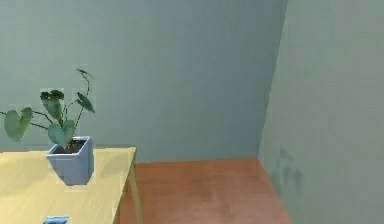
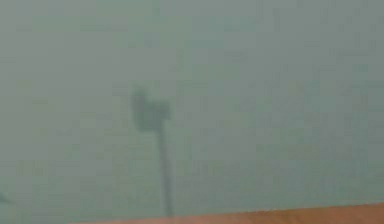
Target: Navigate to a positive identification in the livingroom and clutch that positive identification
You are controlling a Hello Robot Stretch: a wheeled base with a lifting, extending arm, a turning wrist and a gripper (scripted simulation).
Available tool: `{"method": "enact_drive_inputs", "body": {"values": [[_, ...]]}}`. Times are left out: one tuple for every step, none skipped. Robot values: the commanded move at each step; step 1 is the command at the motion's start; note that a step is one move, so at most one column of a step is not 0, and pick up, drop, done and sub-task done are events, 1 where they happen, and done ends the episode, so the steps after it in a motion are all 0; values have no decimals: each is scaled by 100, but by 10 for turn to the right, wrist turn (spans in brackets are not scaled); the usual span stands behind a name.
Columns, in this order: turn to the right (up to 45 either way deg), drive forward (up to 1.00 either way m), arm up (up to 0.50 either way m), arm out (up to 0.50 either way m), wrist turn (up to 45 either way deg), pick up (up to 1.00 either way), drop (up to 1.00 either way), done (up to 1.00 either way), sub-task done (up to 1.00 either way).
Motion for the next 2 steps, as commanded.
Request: {"method": "enact_drive_inputs", "body": {"values": [[-30, 0, 0, 0, 0, 0, 0, 0, 0], [0, 70, 0, 0, 0, 0, 0, 0, 0]]}}
